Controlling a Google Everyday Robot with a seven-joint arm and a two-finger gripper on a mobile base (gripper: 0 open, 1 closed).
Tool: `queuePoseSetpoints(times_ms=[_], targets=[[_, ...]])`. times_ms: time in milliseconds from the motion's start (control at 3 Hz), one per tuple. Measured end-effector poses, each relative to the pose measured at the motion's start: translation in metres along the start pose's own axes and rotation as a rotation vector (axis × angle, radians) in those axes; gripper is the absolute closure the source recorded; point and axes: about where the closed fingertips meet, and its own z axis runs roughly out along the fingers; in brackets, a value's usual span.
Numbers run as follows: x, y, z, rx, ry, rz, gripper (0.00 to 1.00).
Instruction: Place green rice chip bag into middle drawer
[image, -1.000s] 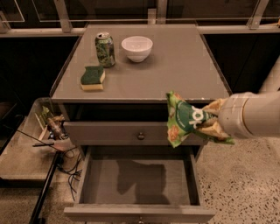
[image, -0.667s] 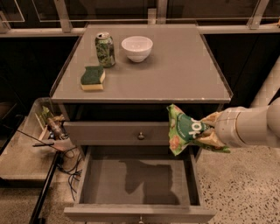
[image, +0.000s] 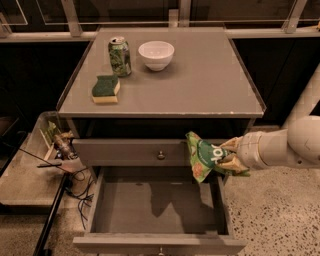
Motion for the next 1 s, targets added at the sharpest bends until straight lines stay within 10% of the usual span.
queuePoseSetpoints(times_ms=[1000], targets=[[0.005, 0.054, 0.053, -0.101, -0.089, 0.029, 1.00]])
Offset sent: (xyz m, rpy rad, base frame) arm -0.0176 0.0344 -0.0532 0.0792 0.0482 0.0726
